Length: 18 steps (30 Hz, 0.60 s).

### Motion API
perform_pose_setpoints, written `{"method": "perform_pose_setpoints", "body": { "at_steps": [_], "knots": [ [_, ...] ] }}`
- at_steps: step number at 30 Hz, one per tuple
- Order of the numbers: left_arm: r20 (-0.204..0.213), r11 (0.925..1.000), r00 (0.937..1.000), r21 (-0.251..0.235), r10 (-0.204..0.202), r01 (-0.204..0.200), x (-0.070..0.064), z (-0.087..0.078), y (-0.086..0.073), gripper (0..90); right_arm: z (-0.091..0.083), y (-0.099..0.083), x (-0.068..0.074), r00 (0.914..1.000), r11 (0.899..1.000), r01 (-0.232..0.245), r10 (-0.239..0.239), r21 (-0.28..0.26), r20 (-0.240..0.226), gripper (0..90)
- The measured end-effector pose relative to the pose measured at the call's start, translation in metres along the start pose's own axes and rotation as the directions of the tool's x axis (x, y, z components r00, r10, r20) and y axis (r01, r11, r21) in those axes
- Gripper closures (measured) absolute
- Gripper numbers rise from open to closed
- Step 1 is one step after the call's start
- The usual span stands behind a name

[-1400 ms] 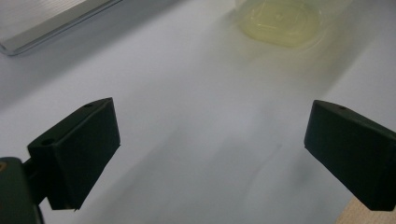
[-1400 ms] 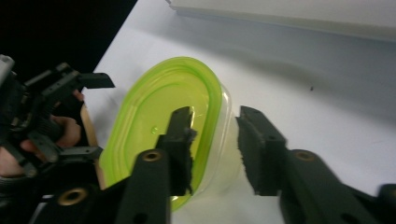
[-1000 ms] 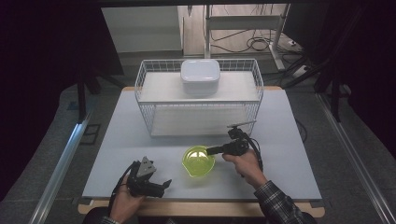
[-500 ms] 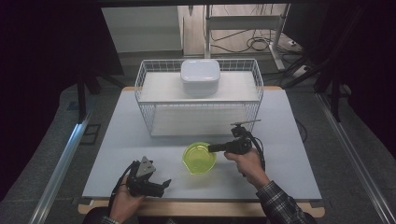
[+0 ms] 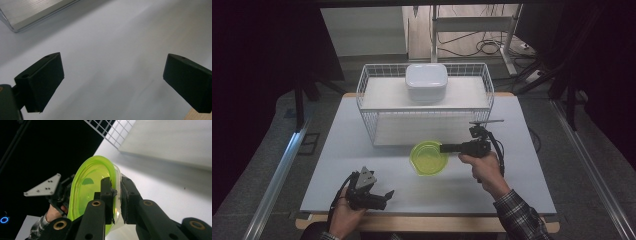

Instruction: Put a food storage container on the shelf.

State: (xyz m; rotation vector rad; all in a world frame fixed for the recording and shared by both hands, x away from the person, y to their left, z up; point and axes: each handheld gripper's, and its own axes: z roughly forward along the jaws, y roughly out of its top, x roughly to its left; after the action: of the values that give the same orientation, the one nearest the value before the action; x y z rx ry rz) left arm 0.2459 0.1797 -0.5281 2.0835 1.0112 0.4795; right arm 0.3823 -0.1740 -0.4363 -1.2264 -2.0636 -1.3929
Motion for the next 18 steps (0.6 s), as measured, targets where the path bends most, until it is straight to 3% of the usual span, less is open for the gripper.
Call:
{"method": "perform_pose_setpoints", "body": {
  "at_steps": [9, 18],
  "knots": [
    [0.029, 0.9984, 0.9984, -0.026, -0.049, 0.050, 0.005, -0.004, 0.001, 1.2, -0.015, 0.021, 0.020, 0.9997, 0.999, 0.023, -0.023, -0.035, -0.001, 81.9],
    [0.029, 0.9984, 0.9983, -0.026, -0.050, 0.051, 0.004, -0.004, 0.001, 1.2, -0.029, 0.046, 0.040, 0.9993, 0.997, 0.035, -0.036, -0.069, -0.008, 81.9]
  ]
}}
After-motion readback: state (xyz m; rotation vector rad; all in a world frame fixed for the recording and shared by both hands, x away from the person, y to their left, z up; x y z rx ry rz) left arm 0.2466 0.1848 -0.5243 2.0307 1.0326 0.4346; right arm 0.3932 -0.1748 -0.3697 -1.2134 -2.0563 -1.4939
